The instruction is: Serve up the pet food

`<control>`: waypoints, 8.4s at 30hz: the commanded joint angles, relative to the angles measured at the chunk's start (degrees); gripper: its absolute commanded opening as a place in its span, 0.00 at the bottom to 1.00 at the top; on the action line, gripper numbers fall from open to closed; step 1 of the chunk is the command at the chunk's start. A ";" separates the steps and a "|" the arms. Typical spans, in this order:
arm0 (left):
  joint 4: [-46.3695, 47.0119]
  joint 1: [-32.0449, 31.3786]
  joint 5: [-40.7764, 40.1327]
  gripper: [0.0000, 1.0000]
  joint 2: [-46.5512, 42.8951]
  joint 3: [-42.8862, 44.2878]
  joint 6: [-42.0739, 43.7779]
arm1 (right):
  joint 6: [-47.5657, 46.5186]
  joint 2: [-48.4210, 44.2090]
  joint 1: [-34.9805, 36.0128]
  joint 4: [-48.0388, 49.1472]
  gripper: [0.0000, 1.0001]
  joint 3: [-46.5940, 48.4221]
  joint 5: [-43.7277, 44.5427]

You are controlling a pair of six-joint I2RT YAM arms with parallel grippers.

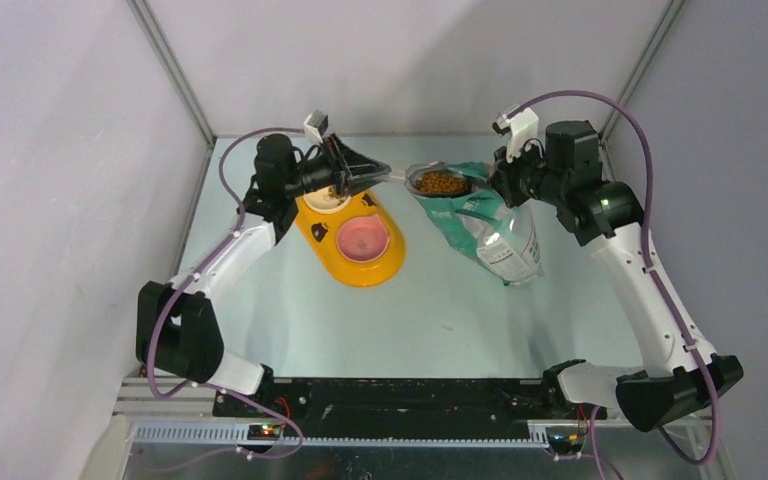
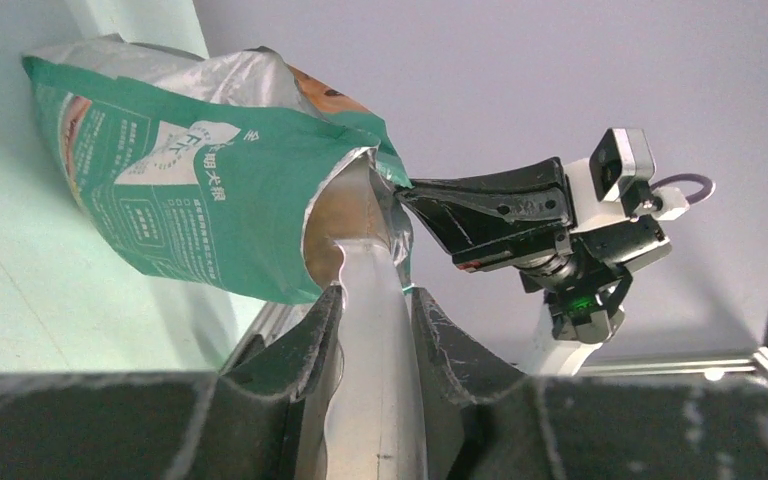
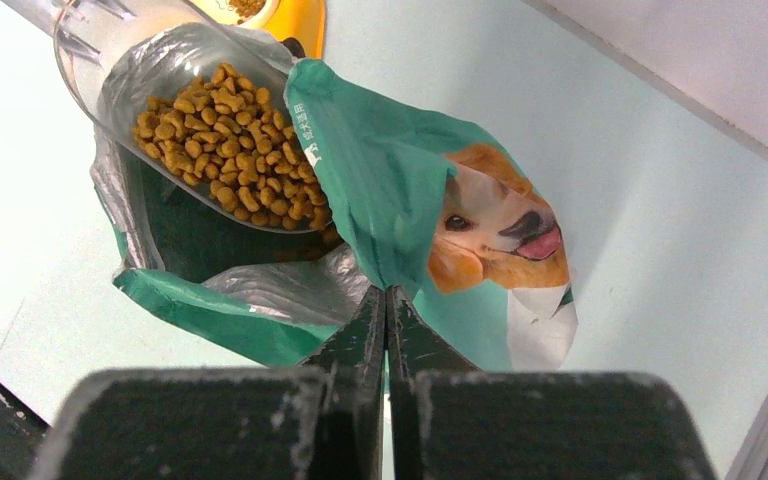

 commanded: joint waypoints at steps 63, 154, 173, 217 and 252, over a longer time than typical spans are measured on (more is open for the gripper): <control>-12.19 29.12 -4.62 0.00 -21.82 -18.90 14.90 | -1.70 0.95 -10.76 -8.31 0.00 13.87 2.04; -32.88 20.84 -37.51 0.00 -28.60 -13.16 46.63 | 15.42 48.62 43.37 -7.01 0.78 36.50 49.08; -31.92 24.20 -34.20 0.00 -38.14 -16.64 43.69 | 11.83 57.47 44.25 -1.47 0.69 33.55 64.98; -17.79 8.89 8.90 0.00 -25.66 0.57 45.42 | -10.16 17.36 3.49 -14.15 0.00 23.65 -5.39; -52.34 -19.64 -27.67 0.00 6.99 41.10 75.48 | 5.28 13.45 1.41 -16.78 0.00 20.16 -0.28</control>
